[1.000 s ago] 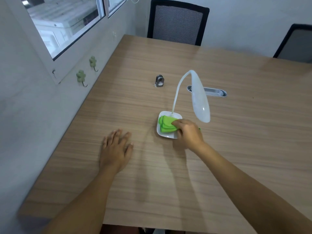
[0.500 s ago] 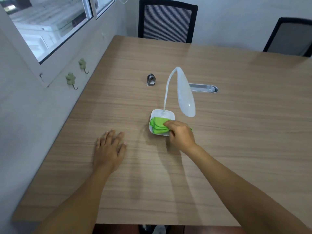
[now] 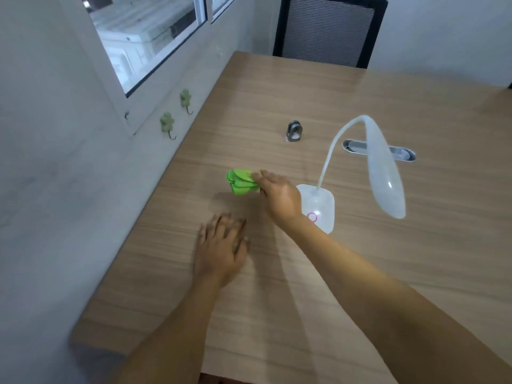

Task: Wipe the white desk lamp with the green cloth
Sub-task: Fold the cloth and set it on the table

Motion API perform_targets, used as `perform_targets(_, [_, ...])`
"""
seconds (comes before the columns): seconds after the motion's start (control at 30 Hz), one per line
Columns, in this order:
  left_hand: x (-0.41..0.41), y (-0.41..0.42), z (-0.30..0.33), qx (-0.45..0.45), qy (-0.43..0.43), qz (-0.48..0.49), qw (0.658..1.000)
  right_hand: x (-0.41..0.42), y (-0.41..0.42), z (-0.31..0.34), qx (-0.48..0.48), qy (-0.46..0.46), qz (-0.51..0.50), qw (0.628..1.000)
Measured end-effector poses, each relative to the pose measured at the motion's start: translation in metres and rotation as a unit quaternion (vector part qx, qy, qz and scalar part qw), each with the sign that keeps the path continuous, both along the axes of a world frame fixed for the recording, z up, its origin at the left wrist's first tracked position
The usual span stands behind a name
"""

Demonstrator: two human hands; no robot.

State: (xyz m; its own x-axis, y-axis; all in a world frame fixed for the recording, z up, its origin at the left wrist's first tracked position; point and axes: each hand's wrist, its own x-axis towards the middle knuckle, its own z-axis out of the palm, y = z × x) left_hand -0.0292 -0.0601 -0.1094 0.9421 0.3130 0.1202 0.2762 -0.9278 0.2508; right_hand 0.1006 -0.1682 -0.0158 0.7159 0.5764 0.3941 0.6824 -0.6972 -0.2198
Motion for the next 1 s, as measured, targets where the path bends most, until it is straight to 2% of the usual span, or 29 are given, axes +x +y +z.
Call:
perform_targets(0.1, [0.0, 0.001, -0.001, 0.0, -0.015, 0.007, 1.0, 0.015, 0.023, -0.02, -0.068, 0.043, -0.011, 0.997])
perform_targets(0.27, [0.001, 0.001, -0.002, 0.0, -0.029, 0.009, 1.0, 0.021, 0.037, -0.034, -0.11, 0.127, -0.015, 0.986])
perform_targets(0.4, [0.001, 0.002, -0.003, -0.001, -0.027, 0.012, 1.0, 0.019, 0.034, -0.047, -0.09, 0.173, 0.022, 0.981])
perform_targets(0.63, [0.001, 0.001, -0.003, 0.003, -0.039, 0.013, 0.999, 0.012, 0.027, -0.055, -0.115, 0.22, 0.016, 0.969])
perform_targets(0.7, [0.001, 0.002, -0.003, 0.005, -0.043, 0.012, 0.999, 0.006, 0.019, -0.049, -0.084, 0.207, -0.002, 0.975])
perform_targets(0.83, [0.0, 0.004, -0.003, 0.011, -0.025, 0.009, 1.0, -0.02, -0.019, -0.04, 0.002, 0.111, -0.091, 0.99])
perform_targets(0.9, [0.0, 0.004, -0.003, 0.019, -0.019, 0.005, 1.0, -0.031, -0.044, -0.042, 0.005, 0.123, -0.148, 0.981])
perform_targets(1.0, [0.0, 0.004, -0.002, 0.023, -0.018, 0.007, 1.0, -0.038, -0.07, -0.051, -0.042, 0.163, -0.201, 0.965])
